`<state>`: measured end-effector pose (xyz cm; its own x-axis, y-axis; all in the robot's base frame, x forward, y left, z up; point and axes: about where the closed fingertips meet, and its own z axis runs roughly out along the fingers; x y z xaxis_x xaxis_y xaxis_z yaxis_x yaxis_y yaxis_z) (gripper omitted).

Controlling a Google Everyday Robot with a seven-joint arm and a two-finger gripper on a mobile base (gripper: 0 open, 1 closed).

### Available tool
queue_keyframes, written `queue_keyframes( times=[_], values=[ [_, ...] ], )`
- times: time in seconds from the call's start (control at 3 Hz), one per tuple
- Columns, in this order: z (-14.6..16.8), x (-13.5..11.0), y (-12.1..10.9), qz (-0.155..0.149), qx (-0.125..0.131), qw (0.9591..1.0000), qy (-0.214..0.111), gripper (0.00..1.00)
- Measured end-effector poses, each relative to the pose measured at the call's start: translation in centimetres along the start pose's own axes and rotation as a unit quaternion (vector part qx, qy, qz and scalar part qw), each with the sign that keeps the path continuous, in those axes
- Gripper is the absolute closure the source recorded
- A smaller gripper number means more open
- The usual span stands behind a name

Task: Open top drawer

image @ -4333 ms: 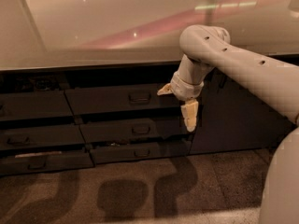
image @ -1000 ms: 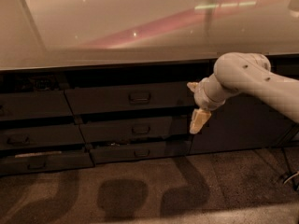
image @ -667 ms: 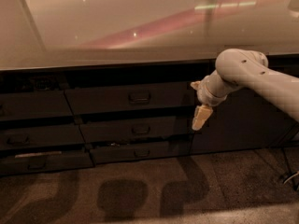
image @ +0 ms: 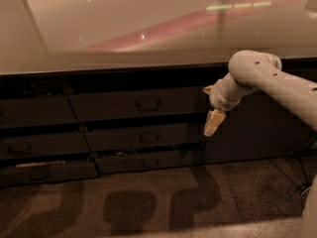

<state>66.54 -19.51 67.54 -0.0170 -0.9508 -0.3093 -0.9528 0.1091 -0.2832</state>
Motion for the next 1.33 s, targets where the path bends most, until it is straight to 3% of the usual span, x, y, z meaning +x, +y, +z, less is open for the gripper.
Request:
queue_keyframes(
  times=[0.33, 0.67, 1.0, 1.33],
  values=[
    [0.3, -0.1, 0.8, -0.005, 0.001, 0.9999, 0.011, 0.00],
    [0.8, -3.4, 0.8, -0.046, 0.002, 0.9971, 0.061, 0.00],
    [0.8, -3.4, 0.8, -0.046, 0.002, 0.9971, 0.061, 0.00],
    [0.3, -3.4, -0.9, -0.037, 0.007, 0.9969, 0.069, 0.00]
  ],
)
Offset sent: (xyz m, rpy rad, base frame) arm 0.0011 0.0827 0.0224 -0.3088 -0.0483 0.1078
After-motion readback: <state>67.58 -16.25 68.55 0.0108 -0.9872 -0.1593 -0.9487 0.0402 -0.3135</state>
